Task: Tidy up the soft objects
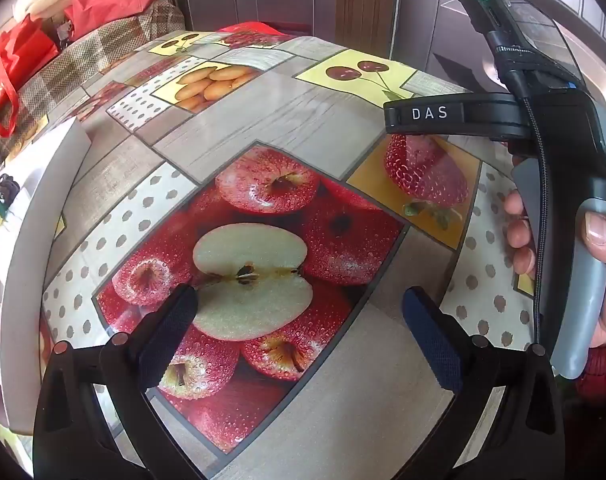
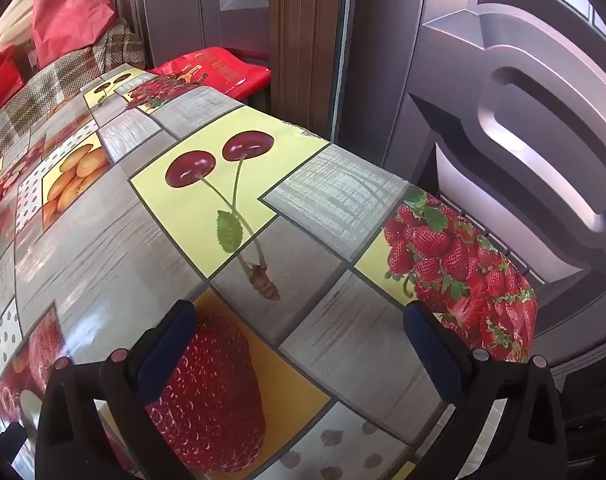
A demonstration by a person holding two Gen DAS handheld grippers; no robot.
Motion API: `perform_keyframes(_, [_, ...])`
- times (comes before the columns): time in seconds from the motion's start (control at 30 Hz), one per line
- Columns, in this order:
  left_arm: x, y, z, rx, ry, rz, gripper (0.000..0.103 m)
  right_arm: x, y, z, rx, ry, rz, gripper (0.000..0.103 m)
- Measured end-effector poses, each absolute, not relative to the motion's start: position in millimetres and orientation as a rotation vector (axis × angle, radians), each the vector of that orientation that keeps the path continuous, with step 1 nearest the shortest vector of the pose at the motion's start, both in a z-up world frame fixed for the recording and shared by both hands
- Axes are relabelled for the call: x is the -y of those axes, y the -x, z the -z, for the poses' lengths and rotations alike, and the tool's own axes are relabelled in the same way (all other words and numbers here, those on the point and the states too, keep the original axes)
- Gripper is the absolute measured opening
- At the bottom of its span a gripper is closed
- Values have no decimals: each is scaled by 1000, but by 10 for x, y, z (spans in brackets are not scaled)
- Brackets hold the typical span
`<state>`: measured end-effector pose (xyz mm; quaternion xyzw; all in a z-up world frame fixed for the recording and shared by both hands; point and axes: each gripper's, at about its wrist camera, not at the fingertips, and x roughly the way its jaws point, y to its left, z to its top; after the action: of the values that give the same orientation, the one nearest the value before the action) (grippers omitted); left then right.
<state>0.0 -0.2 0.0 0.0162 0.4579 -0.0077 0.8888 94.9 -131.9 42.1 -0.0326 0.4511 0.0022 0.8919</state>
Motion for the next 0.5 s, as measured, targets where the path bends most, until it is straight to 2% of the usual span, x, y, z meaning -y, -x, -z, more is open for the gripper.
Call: perform_keyframes(0.5, [-1, 0, 0, -952, -32, 17, 102, 1306, -946, -418, -938, 70, -4, 103])
